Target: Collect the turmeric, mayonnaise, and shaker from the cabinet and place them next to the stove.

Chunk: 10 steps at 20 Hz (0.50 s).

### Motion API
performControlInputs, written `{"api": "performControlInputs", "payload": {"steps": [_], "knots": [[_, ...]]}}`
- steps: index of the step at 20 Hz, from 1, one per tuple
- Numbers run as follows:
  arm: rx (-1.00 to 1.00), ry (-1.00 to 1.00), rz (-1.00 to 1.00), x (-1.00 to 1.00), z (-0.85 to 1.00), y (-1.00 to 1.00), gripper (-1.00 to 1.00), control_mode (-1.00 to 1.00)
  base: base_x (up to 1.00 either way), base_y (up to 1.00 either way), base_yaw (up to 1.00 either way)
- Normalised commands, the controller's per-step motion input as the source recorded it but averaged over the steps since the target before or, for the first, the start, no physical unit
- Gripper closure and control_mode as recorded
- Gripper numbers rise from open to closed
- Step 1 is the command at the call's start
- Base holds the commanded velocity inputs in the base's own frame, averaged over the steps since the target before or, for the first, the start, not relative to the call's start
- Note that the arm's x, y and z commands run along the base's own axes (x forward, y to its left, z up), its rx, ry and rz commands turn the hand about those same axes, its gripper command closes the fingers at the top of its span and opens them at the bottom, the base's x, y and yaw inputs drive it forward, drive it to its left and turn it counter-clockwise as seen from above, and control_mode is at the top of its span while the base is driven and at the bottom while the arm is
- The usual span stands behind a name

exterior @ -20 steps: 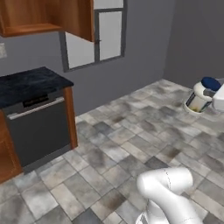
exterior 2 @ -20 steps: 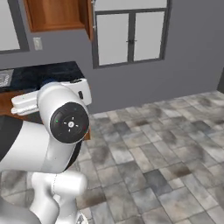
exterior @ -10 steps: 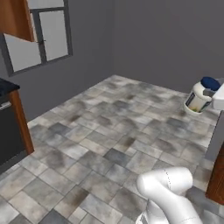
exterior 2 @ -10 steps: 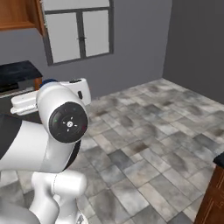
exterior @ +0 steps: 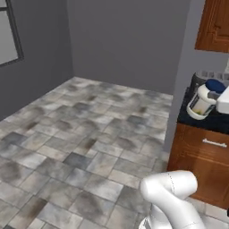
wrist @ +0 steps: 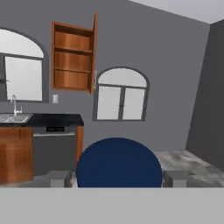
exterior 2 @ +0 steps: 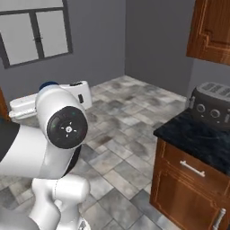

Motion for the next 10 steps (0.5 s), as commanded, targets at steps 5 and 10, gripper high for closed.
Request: {"api": "performControlInputs", "payload": {"steps": [5, 10], "knots": [[0.0, 0.0, 0.0, 0.0, 0.0, 0.0, 1.0, 1.0, 0.0, -0.98, -0.28], [0.0, 0.0, 0.0, 0.0, 0.0, 0.0, 1.0, 1.0, -0.01, -1.0, -0.28]]}}
